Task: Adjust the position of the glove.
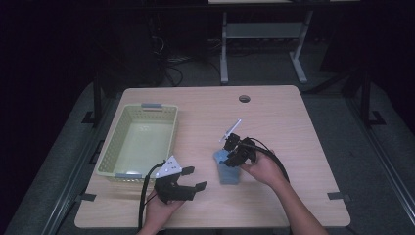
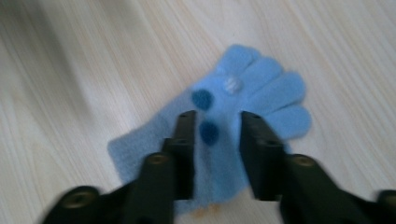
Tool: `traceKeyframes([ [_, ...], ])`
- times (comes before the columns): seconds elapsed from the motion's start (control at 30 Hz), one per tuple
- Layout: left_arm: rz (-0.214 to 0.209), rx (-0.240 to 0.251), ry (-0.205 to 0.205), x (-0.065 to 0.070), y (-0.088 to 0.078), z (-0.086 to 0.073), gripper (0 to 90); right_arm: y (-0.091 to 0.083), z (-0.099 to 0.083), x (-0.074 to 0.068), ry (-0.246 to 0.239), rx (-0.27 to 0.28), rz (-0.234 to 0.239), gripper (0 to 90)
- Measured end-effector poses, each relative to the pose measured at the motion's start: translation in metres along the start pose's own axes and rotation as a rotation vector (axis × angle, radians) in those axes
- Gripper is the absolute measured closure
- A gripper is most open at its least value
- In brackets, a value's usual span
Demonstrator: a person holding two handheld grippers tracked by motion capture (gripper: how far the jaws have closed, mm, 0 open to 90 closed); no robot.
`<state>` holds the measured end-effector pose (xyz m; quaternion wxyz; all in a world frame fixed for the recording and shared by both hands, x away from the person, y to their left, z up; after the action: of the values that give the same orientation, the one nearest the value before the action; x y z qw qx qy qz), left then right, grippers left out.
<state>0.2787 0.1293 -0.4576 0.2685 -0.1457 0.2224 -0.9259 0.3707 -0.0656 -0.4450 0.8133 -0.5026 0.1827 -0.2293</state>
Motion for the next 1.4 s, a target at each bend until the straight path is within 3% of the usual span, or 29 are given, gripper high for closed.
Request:
traceKeyframes([
  [0.1,-0.006,0.001,-0.007,0.000,0.001,0.000,28.2,0.004,0.000,-0.001,0.024,0.010,0.021,80.1],
  [0.27,-0.015,0.002,-0.012,0.002,0.001,-0.001,33.1,0.025,-0.009,0.000,0.035,-0.052,0.016,80.3],
  [0.47,-0.031,-0.006,-0.036,0.003,0.005,-0.002,33.7,0.018,-0.012,0.003,0.084,0.002,0.058,71.0],
  [0.7,-0.030,-0.019,-0.036,0.003,0.009,0.000,34.3,0.003,-0.023,0.004,0.150,0.083,0.083,60.1],
  [0.87,-0.039,-0.024,-0.084,0.006,0.013,0.001,34.1,-0.005,-0.034,0.001,0.180,0.122,0.088,54.9],
  [1.0,-0.068,-0.051,-0.167,0.006,0.020,0.007,31.4,-0.010,-0.046,-0.001,0.249,0.138,0.070,41.9],
  [1.13,-0.015,-0.061,-0.240,0.004,0.027,0.013,23.9,-0.013,-0.053,0.001,0.287,0.165,0.065,37.6],
  [1.17,-0.012,-0.067,-0.248,0.004,0.029,0.014,20.6,-0.014,-0.055,0.002,0.309,0.170,0.070,36.6],
  [1.3,-0.023,-0.114,-0.284,0.002,0.041,0.020,22.0,-0.018,-0.058,0.003,0.366,0.223,0.102,37.1],
  [1.4,-0.016,-0.131,-0.334,-0.003,0.050,0.023,23.1,-0.017,-0.061,0.003,0.392,0.240,0.103,36.8],
])
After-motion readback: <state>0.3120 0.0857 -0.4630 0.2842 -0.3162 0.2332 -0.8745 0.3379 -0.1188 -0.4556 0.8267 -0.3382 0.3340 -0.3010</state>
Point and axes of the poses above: each handheld gripper's, and its own axes: y roughly forward along the jaws, z roughly out of its top, x roughly to its right, the point moved 4 cm from there along y, roughly forward along the jaws, and after that the axes turned 3 degrees about y, right-handed, at the moved point
